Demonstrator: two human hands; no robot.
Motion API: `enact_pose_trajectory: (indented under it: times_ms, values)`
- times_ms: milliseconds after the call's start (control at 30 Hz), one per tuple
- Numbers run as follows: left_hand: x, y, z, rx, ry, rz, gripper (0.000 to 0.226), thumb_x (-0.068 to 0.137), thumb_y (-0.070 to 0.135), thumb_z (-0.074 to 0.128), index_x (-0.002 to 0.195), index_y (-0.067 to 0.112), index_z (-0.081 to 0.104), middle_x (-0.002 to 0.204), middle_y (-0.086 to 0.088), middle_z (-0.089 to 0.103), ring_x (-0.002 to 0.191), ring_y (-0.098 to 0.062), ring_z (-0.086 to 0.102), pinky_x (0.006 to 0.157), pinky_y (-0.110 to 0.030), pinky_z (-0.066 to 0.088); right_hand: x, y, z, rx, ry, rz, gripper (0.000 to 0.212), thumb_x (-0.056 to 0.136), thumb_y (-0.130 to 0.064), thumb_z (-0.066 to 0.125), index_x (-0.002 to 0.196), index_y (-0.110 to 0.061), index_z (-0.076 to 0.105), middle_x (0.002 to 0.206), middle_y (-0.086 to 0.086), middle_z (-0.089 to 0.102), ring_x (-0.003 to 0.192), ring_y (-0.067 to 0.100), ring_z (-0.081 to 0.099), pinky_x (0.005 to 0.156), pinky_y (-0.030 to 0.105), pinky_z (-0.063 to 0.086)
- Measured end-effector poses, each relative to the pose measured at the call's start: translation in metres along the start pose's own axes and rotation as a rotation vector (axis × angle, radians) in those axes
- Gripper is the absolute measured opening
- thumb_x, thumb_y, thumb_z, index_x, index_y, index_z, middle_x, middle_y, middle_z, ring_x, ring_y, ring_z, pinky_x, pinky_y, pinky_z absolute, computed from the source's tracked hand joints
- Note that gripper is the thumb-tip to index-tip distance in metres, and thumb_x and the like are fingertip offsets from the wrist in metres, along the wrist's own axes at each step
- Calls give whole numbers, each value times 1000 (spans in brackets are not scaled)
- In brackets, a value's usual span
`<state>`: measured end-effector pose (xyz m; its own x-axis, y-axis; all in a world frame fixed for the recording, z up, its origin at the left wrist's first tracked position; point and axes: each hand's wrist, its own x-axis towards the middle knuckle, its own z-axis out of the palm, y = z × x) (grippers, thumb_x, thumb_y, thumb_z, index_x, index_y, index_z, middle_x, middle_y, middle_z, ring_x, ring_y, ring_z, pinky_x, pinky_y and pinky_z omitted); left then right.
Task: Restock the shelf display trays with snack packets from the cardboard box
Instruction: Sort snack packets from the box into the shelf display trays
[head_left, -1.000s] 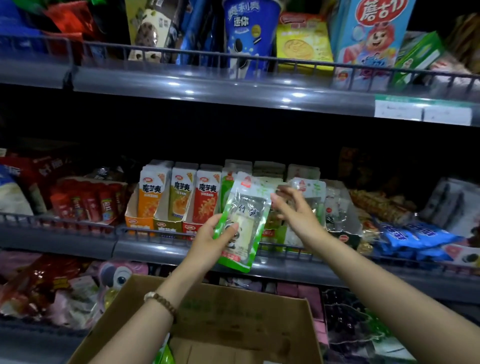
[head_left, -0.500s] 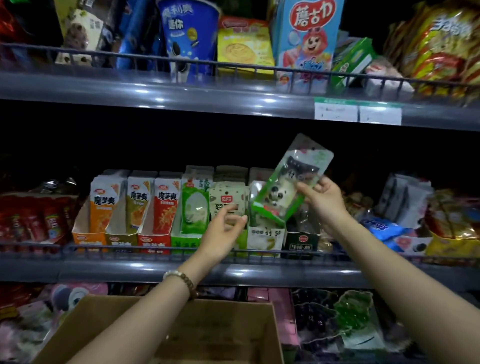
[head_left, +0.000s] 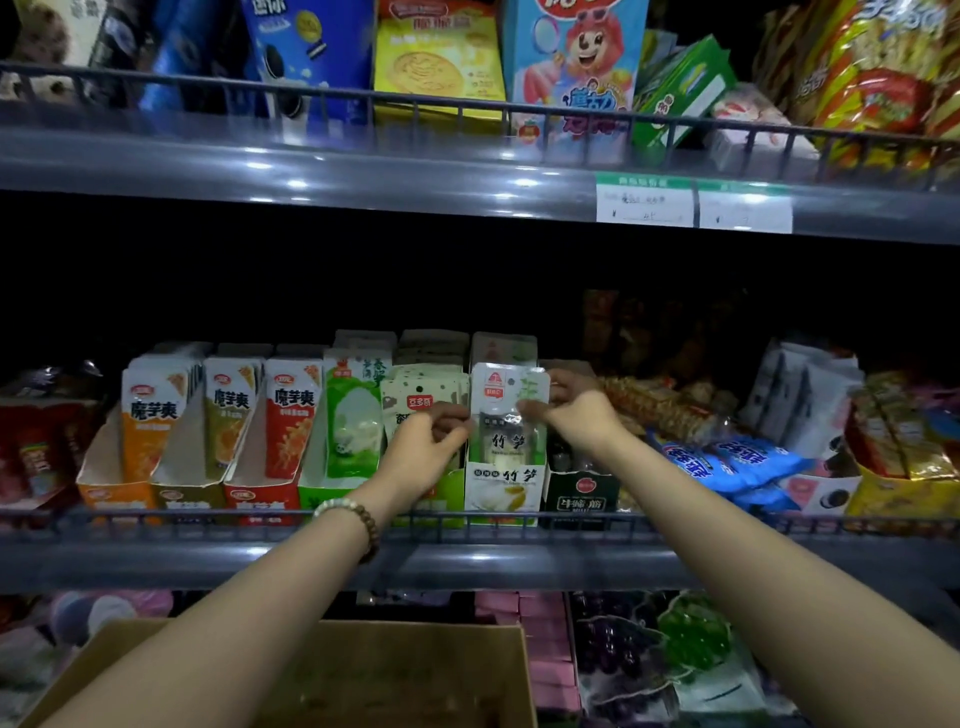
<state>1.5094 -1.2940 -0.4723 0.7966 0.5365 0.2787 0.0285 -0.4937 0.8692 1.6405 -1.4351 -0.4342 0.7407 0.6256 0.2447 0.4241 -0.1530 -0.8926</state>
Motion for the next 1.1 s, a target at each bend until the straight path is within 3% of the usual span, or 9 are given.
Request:
enact_pose_trajectory:
  times_ms: [100,267,367,467,700,833,900,1000,1100]
  values:
    - [7,1,1,-104,76,-28,8,87,15,65,95,17,65,88,-8,64,79,-20,59,68,-28,51,-2,4,2,-54,-12,24,34,78,-11,75,109,-13,62,108,6,69,92,17,65,89,36,53]
    - [3,4,-2,-131,124,-25,13,86,7,65,79,19,66,81,-3,64,76,-15,58,61,-15,50,-10,7,3,88,110,-22,25,79,-15,74,97,-21,57,96,3,70,96,31,66,86,42,54]
    - [-12,2,-9,-118,107,16,4,89,14,62,91,15,65,88,-4,66,85,-20,63,74,-25,54,-29,5,0,-32,143,-128,45,81,-23,72,120,-16,51,115,-4,61,112,14,57,92,27,47]
    - [-41,-6,-19,-84,63,29,14,90,21,60,99,12,65,94,-5,67,88,-16,62,73,-20,53,-60,5,0,-179,150,-139,66,83,-35,69,139,-20,38,136,-11,45,123,4,39,101,27,38]
    - [-142,-59,-46,-30,26,28,7,91,18,60,89,21,66,86,6,68,82,0,61,76,-12,47,-162,31,62,-18,16,-99,48,89,-26,62,134,-30,46,139,-21,42,128,-5,36,103,16,31]
    - [-215,-133,-58,92,-112,-130,9,88,14,63,89,23,65,87,2,68,83,0,61,77,-17,45,-198,67,121,131,-111,50,21,89,-12,63,105,-25,62,109,-5,66,99,-2,61,89,17,47]
    - [-242,-167,-65,188,-205,-301,12,89,19,63,101,21,61,103,-2,66,94,-3,60,75,-10,40,-210,84,155,199,-169,212,16,89,-6,61,104,-11,62,97,4,66,81,-5,62,78,14,47]
    - [-272,-214,-72,328,-360,-576,49,93,30,57,134,7,44,138,-11,47,125,-22,47,89,-16,36,-230,109,206,234,-236,494,17,91,0,56,107,4,61,98,19,63,77,13,60,62,11,45]
    - [-294,-241,-80,479,-556,-735,72,93,48,49,148,10,24,154,-10,26,139,-23,31,106,-23,28,-252,129,240,180,-381,724,11,91,5,51,87,0,60,70,6,67,49,-1,56,40,7,39]
